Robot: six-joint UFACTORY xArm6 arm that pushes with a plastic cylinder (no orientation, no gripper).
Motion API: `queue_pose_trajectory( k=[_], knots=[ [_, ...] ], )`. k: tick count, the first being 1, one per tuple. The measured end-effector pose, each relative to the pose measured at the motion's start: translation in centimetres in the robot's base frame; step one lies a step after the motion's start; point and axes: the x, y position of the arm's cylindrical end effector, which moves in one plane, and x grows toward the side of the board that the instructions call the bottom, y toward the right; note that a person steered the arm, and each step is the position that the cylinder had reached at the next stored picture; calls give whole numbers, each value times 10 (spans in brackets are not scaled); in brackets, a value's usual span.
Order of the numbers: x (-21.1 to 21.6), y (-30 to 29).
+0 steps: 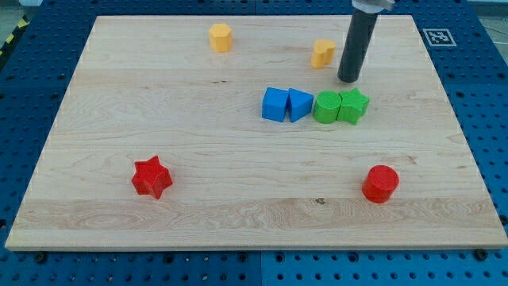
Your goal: Push the yellow heart toward the left side of the board
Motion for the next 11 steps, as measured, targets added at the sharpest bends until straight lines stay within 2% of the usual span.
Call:
queue_pose_trajectory(
  k=[2,4,7,9,11],
  knots=[
    [-47,-1],
    [-56,-14],
    [-38,0],
    [-52,-20],
    [-35,-21]
  ],
)
